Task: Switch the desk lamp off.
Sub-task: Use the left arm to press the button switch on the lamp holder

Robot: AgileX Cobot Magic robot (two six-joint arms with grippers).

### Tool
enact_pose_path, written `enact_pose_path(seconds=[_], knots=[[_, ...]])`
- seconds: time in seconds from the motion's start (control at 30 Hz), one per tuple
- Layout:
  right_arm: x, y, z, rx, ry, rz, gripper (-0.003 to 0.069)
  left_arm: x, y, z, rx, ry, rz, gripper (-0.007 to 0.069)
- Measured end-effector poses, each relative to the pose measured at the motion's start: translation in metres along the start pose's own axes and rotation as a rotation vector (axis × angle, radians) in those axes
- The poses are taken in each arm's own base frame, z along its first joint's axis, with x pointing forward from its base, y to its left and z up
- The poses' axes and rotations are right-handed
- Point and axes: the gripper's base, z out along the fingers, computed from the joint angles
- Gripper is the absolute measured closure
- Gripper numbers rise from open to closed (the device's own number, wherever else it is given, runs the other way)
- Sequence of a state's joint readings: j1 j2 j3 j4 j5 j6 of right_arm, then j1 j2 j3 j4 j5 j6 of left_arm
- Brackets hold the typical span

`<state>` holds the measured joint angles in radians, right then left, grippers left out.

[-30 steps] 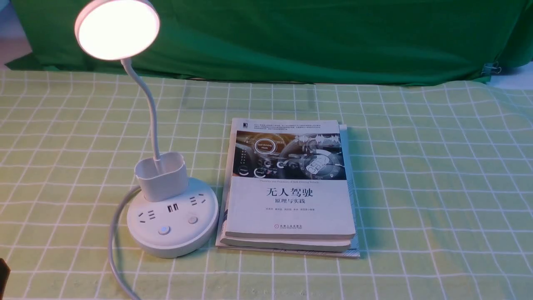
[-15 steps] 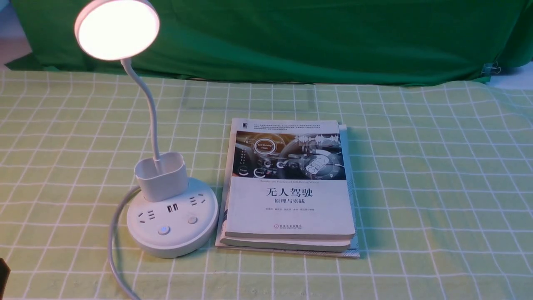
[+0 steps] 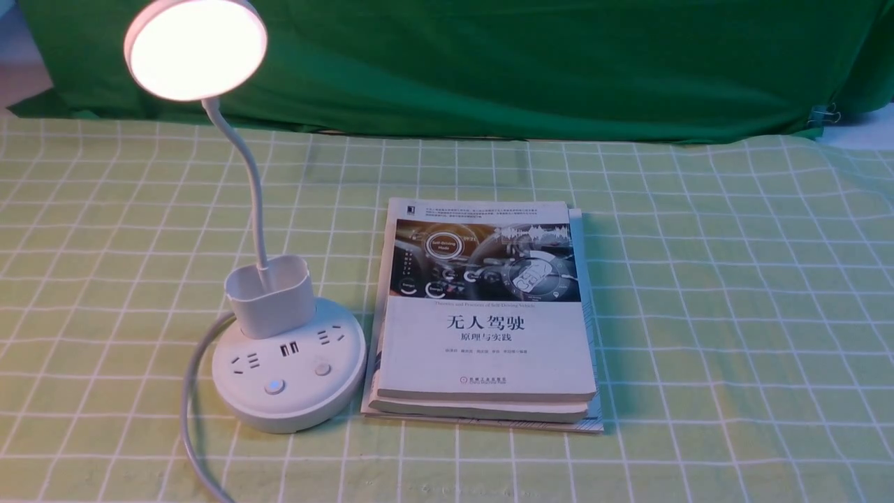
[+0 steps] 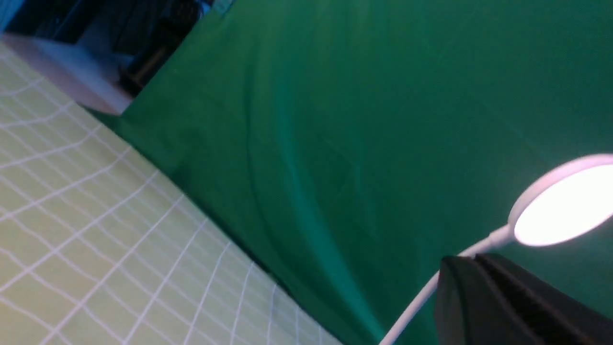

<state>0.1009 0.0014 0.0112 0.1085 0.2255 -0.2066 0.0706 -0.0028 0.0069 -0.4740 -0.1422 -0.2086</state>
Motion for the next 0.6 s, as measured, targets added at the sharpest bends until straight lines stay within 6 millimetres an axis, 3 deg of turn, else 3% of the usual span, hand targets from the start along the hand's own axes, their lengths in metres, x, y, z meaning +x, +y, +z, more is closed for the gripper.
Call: enact_pose_path(seconds=[0.17,0.27,0.37,0.47,0.5,0.6], knots=[[0.000,0.000,0.000,0.000,0.000,0.000,0.0629,-0.021,-0.031,0.006,0.030,0.168,0.069,0.0626],[0.000,0.000,0.000,0.000,0.000,0.000,0.0629,-0.040,-0.058,0.021,0.010,0.399,0.282,0.0626],[0.000,0.000,0.000,0.000,0.000,0.000,0.0629,-0.047,-0.074,0.048,-0.016,0.711,0.469,0.0626],[0.000,0.000,0.000,0.000,0.000,0.000,0.0629,-0.036,-0.079,0.074,-0.017,1.008,0.519,0.0626],[0.000,0.000,0.000,0.000,0.000,0.000,0.0629,-0.035,-0.079,0.077,-0.014,1.018,0.521,0.0626],[0.000,0.000,0.000,0.000,0.000,0.000,0.0629,0.000,-0.085,0.107,0.071,1.270,0.638,0.0626]])
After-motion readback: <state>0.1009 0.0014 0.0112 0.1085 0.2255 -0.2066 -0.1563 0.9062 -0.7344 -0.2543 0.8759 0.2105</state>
